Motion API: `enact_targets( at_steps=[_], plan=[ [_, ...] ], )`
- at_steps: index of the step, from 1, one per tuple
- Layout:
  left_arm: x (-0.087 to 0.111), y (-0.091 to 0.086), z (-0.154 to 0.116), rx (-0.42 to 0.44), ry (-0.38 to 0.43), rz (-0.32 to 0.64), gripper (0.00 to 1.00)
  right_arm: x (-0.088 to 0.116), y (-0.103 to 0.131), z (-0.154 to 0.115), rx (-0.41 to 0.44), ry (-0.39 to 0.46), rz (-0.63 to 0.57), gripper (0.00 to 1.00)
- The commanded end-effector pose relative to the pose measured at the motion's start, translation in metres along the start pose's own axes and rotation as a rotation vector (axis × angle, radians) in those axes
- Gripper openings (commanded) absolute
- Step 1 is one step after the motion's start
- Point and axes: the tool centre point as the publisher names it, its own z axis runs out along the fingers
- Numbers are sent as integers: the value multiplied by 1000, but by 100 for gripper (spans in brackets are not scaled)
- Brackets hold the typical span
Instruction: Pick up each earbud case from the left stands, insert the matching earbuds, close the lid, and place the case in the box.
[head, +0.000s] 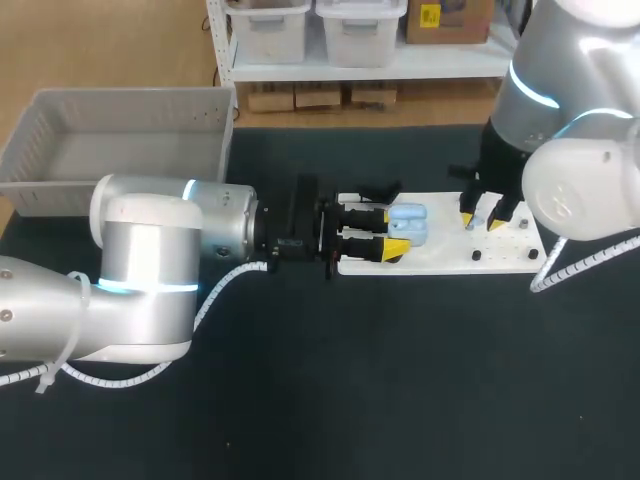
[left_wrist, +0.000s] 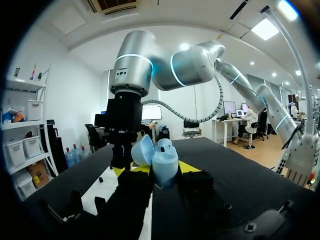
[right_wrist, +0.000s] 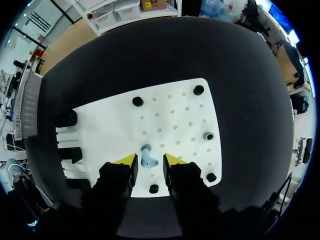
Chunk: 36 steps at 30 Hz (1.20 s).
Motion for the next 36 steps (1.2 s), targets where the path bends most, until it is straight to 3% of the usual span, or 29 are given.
enact_targets(
  at_steps=[1, 14, 17, 26, 36],
  plan=[
    [1, -2, 0, -8, -2, 3, 0, -1, 0, 1, -3, 0, 1, 31],
    [1, -2, 0, -8, -2, 3, 0, 1, 2, 1, 0, 7, -3, 18],
    [1, -2, 0, -8, -2, 3, 0, 2, 3, 2, 3, 9, -3, 0],
    [1, -2, 0, -8, -2, 3, 0, 5, 2, -9, 5, 5, -3, 0],
    [1, -2, 0, -8, -2, 3, 0, 19, -1, -47, -1, 0, 4, 0]
  ],
)
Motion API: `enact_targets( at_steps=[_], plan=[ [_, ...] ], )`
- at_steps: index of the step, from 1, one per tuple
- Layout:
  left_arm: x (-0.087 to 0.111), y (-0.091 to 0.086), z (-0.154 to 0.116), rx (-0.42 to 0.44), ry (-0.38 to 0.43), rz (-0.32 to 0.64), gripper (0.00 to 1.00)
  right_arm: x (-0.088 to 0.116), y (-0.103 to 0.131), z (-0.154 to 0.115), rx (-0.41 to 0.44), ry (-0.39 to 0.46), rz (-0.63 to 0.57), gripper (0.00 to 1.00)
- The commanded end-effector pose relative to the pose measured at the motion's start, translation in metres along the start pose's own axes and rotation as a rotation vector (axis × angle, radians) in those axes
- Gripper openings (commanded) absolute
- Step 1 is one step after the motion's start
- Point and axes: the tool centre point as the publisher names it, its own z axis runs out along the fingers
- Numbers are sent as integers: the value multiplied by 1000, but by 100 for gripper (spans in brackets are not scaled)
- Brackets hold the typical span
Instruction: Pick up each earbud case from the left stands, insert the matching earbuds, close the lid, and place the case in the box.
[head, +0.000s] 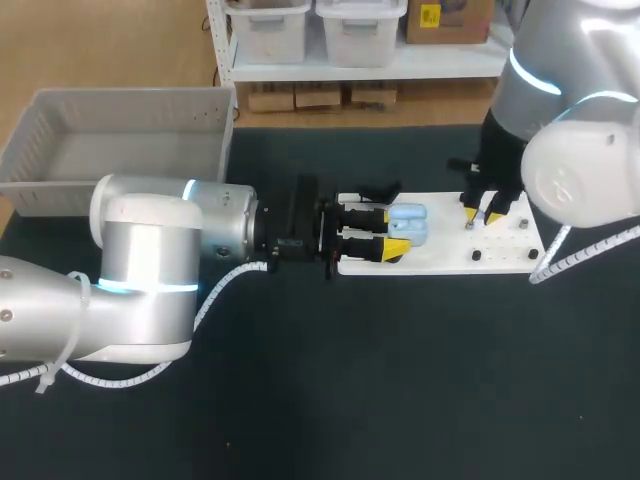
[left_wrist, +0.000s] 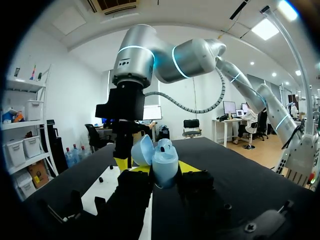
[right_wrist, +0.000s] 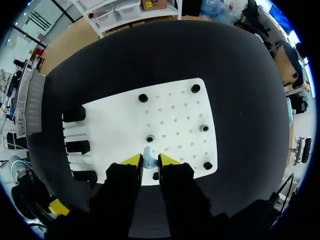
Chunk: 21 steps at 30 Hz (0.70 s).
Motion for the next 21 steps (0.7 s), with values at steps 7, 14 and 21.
enact_targets(
  at_steps=[7, 14, 21],
  plan=[
    [1, -2, 0, -8, -2, 3, 0, 30, -7, -69, 7, -23, 12, 0],
    [1, -2, 0, -8, -2, 3, 0, 52, 3, -117, 21, -78, -5, 0],
    [1, -2, 0, -8, -2, 3, 0, 77, 31, -149, 46, -85, -65, 0]
  ],
)
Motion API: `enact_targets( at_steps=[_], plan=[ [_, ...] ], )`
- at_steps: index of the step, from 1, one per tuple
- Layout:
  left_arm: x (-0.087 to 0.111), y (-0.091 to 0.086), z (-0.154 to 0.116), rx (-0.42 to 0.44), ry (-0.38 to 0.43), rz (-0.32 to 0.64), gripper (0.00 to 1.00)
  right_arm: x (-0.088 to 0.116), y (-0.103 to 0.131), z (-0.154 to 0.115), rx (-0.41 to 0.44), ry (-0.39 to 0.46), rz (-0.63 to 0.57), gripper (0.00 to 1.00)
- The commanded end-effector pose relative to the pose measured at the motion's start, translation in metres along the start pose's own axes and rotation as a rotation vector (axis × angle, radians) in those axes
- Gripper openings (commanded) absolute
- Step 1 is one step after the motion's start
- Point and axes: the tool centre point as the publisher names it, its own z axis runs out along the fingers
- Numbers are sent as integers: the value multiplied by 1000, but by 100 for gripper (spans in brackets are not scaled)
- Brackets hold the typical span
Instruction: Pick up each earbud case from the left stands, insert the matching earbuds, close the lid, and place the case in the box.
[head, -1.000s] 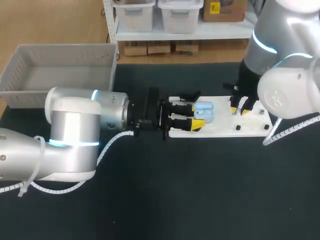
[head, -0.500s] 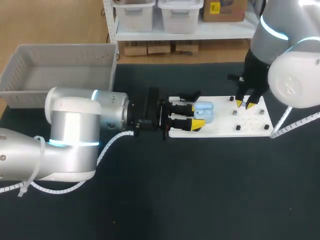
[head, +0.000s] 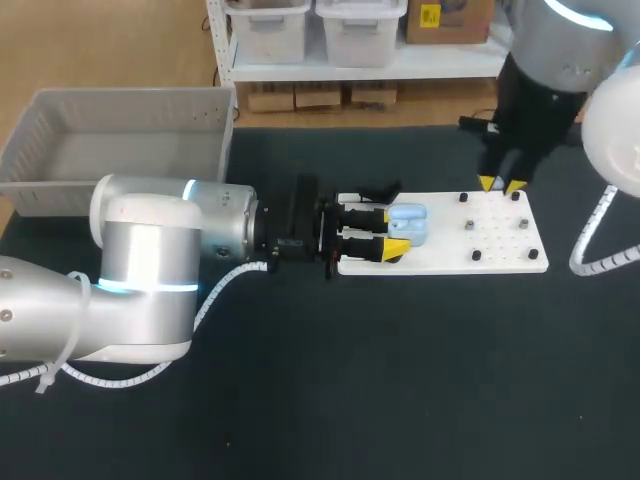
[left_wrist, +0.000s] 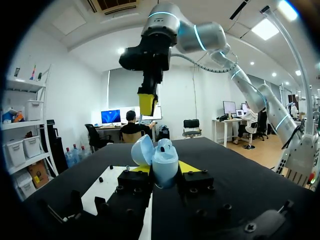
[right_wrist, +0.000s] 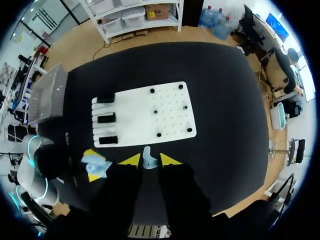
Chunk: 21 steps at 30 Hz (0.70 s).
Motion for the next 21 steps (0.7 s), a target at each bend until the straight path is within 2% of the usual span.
enact_targets(
  at_steps=[1, 7, 12, 14, 21],
  plan=[
    [1, -2, 0, -8, -2, 3, 0, 21, 17, -29, 22, -10, -20, 0],
    [1, -2, 0, -8, -2, 3, 0, 39, 51, -30, 40, 97, -81, 0],
    [1, -2, 0, -8, -2, 3, 0, 52, 74, -22, 46, 107, -133, 0],
    [1, -2, 0, -8, -2, 3, 0, 52, 80, -22, 19, 112, -124, 0],
    [1, -2, 0, -8, -2, 3, 0, 52, 80, -22, 19, 112, -124, 0]
  ],
)
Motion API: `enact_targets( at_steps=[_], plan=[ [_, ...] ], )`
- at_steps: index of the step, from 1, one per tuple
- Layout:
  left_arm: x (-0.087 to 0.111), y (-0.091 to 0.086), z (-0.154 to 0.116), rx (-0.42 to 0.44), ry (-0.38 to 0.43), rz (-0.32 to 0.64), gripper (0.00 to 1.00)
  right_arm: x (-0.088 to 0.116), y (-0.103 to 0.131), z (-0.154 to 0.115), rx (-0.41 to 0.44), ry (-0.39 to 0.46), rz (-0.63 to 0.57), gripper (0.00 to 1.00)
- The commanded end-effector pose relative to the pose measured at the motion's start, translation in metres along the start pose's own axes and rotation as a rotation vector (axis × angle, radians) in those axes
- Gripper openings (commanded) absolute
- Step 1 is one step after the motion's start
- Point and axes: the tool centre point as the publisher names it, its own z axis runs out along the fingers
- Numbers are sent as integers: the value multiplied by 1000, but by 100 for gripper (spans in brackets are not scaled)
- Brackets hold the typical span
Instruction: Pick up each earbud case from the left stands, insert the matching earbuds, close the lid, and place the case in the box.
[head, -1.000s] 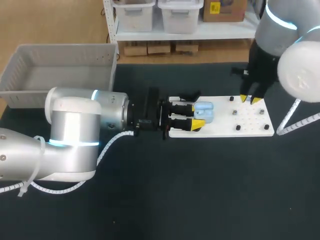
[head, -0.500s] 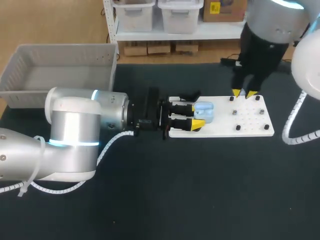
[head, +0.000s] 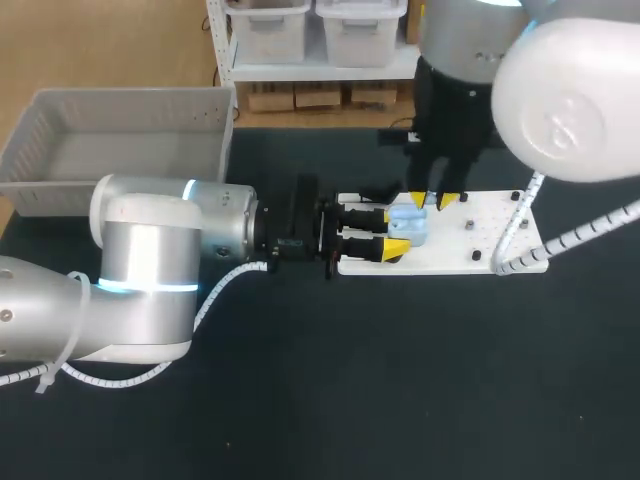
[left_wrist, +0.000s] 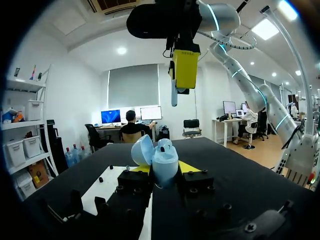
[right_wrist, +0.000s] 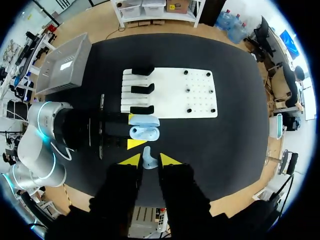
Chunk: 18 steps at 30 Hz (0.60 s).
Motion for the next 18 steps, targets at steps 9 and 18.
enact_targets(
  at_steps=[9, 18],
  plan=[
    [1, -2, 0, -8, -2, 3, 0, -2, 0, -1, 0, 7, 0, 0],
    [1, -2, 0, -8, -2, 3, 0, -4, 17, -4, 81, -40, -194, 0]
  ],
)
